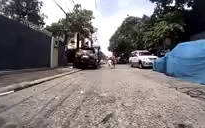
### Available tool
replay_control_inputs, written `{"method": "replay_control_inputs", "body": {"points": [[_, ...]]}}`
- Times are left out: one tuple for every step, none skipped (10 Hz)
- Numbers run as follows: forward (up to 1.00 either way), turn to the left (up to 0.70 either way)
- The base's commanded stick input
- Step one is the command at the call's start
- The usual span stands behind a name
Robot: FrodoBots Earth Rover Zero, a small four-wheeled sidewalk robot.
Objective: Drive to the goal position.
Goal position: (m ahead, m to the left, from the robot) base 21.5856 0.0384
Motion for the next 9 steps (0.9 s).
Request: {"method": "replay_control_inputs", "body": {"points": [[0.70, 0.00], [0.70, 0.00], [0.70, 0.00], [0.70, 0.00], [0.70, 0.00], [0.70, 0.00], [0.70, 0.00], [0.70, 0.00], [0.70, 0.00]]}}
